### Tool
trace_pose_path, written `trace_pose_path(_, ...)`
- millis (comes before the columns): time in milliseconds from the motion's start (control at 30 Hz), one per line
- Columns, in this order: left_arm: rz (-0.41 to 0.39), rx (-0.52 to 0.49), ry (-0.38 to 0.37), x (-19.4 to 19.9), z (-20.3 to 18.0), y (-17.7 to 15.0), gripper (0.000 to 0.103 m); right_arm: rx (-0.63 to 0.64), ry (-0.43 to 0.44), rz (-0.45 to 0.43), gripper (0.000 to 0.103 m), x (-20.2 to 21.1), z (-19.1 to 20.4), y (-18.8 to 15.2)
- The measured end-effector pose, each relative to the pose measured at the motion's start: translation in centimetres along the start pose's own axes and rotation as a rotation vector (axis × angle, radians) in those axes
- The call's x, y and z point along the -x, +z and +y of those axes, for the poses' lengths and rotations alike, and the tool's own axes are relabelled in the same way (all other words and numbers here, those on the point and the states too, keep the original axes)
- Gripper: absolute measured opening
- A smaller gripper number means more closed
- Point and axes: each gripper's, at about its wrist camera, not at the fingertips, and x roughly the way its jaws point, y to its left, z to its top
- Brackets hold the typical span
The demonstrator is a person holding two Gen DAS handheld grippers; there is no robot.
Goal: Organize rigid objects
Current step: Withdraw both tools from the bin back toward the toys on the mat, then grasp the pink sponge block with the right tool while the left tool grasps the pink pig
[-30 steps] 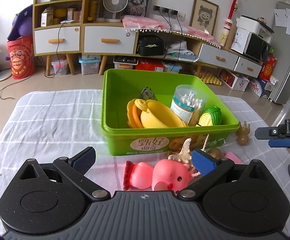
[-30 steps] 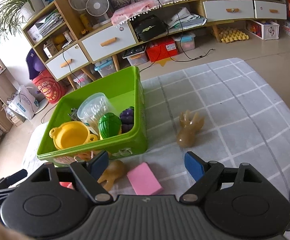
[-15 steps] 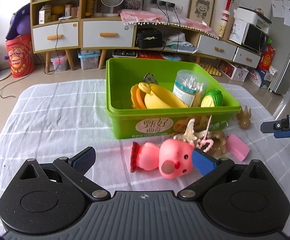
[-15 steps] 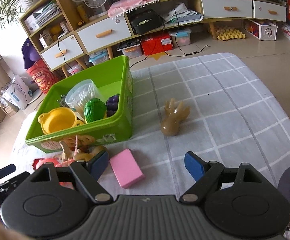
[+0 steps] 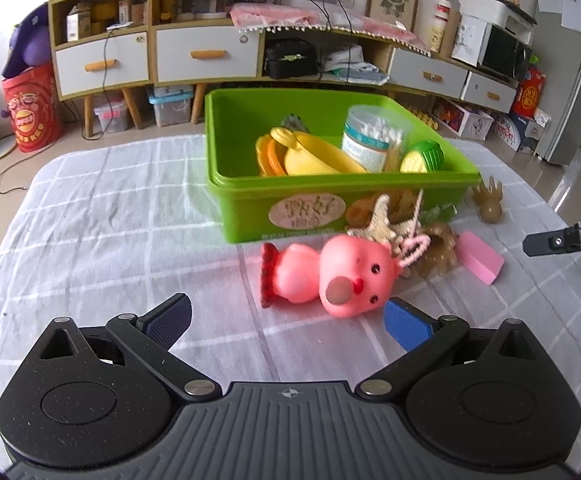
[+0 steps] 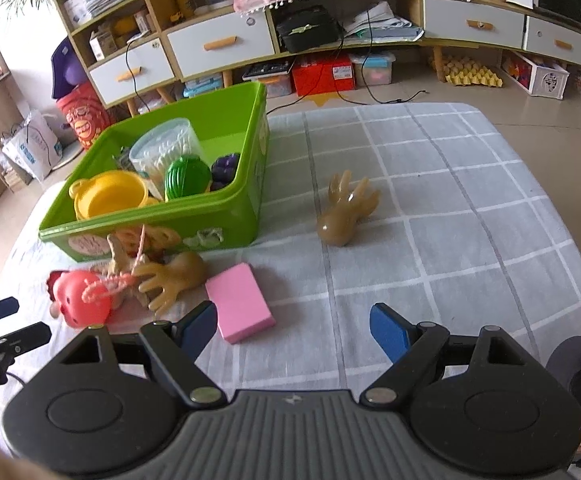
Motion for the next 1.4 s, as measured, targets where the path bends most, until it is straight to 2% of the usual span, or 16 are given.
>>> trace_pose_path(267,0.031,-0.074,-0.016,-1.7,-2.3,-1.4,0.101,0.051,-0.005,0.042,0.062,-1.6,1.0,-0.8)
trace_pose_path(567,-0.015,-0.033,-0.012,-3.1,-2.2,-1.2,0.101,0.119,0.004,0.074,0.063,-3.4,2.3,-1.6)
trace_pose_path(767,-0.063,-0.017,-0.01,-3.7,-2.0,-1.1,0.101,0.178,-0.011,0.039,0.069,-4.3,3.2,-1.8)
trace_pose_path(933,-0.103,-0.027,-0.001,-3.9,-2.2,-1.1,0.101,0.226,-0.033,0.012,0.069,-4.7,3.8,-1.9)
trace_pose_path(1133,-0.119,-0.032,-0.002,-4.1,-2.2,-0.8,0.101,0.222,-0.034,0.001,0.069,-5.1,4.0,-1.6)
trace_pose_path(1400,-0.121,-0.055,-0.013,-3.8,-2.5,-0.6,0.096,0.229,-0.036,-0.014,0.061,-5.2,4.2,-1.5)
